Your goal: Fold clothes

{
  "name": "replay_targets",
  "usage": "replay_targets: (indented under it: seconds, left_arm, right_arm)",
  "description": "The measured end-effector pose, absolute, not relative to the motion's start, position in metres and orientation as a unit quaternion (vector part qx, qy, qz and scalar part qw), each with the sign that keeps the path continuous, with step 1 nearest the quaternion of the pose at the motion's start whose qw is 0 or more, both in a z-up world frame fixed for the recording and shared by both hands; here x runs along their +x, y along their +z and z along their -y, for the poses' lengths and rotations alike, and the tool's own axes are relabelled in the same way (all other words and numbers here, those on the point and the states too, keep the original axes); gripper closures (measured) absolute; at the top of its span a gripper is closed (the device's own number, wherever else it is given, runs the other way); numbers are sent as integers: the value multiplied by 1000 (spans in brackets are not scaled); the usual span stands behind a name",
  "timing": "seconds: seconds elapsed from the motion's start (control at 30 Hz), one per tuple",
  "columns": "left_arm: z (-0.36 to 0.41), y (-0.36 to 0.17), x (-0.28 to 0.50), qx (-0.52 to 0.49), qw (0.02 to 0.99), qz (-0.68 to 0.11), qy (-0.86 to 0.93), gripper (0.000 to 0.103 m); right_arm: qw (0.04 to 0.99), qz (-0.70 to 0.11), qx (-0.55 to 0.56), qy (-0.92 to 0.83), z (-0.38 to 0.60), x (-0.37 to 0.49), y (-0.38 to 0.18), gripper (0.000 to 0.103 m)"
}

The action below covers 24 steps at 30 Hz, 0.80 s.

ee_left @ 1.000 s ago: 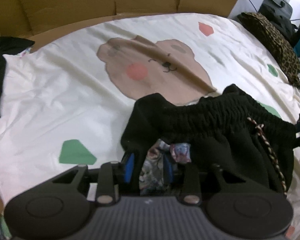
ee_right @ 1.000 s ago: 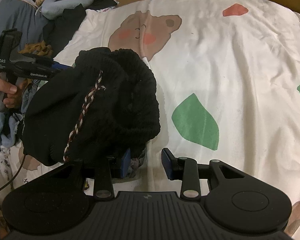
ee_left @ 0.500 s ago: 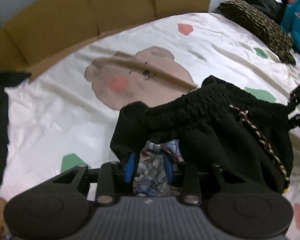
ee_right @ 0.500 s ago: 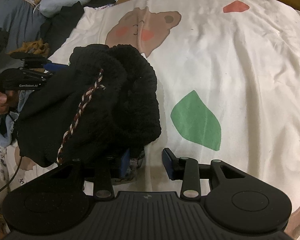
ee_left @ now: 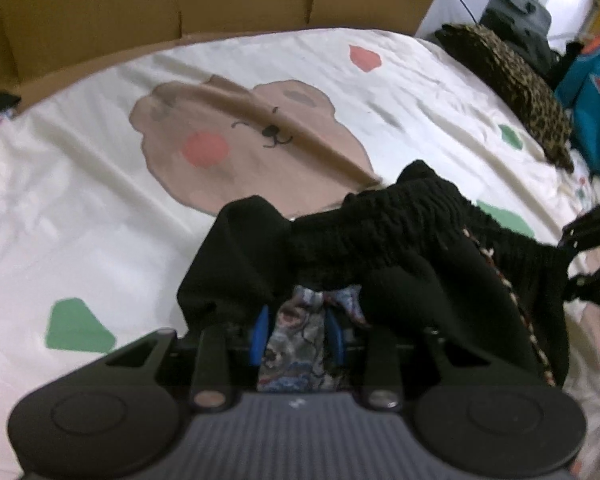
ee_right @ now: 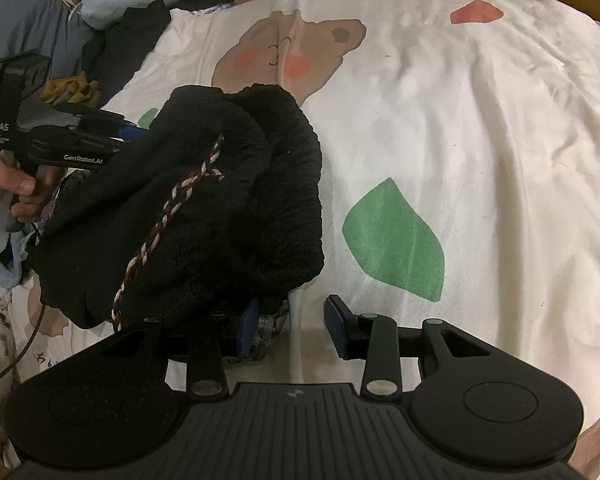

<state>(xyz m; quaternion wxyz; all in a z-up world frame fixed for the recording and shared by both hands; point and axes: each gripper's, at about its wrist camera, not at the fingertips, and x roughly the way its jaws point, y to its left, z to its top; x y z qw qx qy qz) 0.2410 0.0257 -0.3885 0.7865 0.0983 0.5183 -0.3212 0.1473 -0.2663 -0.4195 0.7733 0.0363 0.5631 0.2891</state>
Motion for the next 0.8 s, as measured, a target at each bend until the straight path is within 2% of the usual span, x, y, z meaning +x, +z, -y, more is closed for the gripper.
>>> replay_targets:
  seconds: [0.1,0.2,0.27,0.3,0.33,0.47,0.8]
  left_arm:
    - [-36,-397,248,56,781,-531,-324,63]
    - [-35,-390,243,63,787,-524,-320,66]
    - [-35,-386,240,68,790,-520,-317,77]
    - [-35,-383,239,70,792,-518,-316,90]
    - [-34,-381,237,72,794,-516,-315,94]
    - [-34,-372,231,81,801,-507,-309,97]
    - [-77,-307,212,74,859,-457,-221,98]
  right_arm:
    - [773,-563,36,291,265,149,-421,58]
    - [774,-561,34,293,263,149,-421,58]
    - [775,-559,35,294,262,149,-422,58]
    - [776,-557,36,294,262,149,-423,58]
    - [776,-556,37,294,262,148,-423,58]
    - [779,-552,42,294,262,147,-422,57]
    - [788,-534,46,303,262,136,-409,58]
